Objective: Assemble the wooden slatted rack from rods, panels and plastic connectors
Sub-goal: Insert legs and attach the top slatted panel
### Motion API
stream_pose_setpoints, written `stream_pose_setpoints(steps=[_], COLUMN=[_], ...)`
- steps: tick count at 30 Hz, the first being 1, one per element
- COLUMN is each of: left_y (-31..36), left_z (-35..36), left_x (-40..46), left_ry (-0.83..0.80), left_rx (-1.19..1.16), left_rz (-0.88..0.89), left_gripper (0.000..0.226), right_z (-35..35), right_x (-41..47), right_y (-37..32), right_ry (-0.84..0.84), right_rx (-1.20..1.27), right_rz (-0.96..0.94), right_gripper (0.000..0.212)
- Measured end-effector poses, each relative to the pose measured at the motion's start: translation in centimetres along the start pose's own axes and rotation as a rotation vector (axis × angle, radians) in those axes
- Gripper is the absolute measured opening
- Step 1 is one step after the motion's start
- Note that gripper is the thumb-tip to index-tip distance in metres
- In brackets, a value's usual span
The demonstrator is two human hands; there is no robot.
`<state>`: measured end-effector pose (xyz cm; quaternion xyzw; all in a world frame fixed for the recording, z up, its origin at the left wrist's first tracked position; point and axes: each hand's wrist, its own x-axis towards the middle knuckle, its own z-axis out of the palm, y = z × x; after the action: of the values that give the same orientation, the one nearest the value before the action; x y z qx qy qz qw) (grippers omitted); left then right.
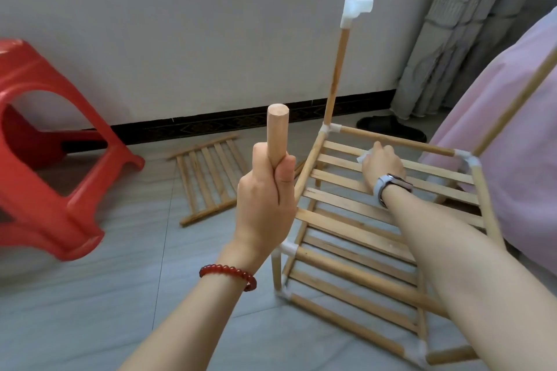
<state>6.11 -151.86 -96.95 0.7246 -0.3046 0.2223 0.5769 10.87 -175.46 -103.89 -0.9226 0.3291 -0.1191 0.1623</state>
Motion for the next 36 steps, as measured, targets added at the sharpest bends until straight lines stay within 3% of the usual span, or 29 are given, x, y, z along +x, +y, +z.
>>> stream_pose_setpoints(steps=[4,8,12,15,21,25,29,36], left_y=[-0.2,0.3,2.3,4.2,7.7,8.5,8.6,9.5], left_z=[-0.1,-0.3,-1.2,-2.6,-6.2,-7.7,-7.9,-9.3], left_x=[-0.1,-0.9,-2.8,-4.9,-7.2,-8.6,-8.2,-7.1], left_ry=[-0.033,-0.045,-0.013,-0.008,-0.06,-0.17,-0.171,-0.207], left_rx=[-0.068,-0.057,0.024,0.03,0.086,0.066,0.043,0.09], left_rz=[-0.075,-0.151,-0.168,-0.203,-0.326,-0.39,-0.427,-0.337], left_gripper=[0.025,0.023,0.018,0.016,0.014,0.009,0.014,0.012], right_z=[-2.1,-5.5,-9.6,-12.5,-16.5,-16.6,-16.7,-18.0], right_x=[-1.4,-5.1,-11.2,-15.0,-21.0,-23.7,-25.0,-24.7], right_y=[-1.1,-4.8,-7.0,-7.8,-10.0,-10.4,-10.8,-10.4], right_ry=[0.095,-0.148,-0.312,-0.424,-0.603,-0.505,-0.421,-0.252], right_rx=[0.359,1.134,1.432,1.591,1.633,1.536,1.534,1.405], right_rz=[0.067,0.141,0.061,0.002,-0.052,-0.129,-0.225,-0.409], right_gripper=[0.047,0.042,0.024,0.024,0.024,0.021,0.019,0.012])
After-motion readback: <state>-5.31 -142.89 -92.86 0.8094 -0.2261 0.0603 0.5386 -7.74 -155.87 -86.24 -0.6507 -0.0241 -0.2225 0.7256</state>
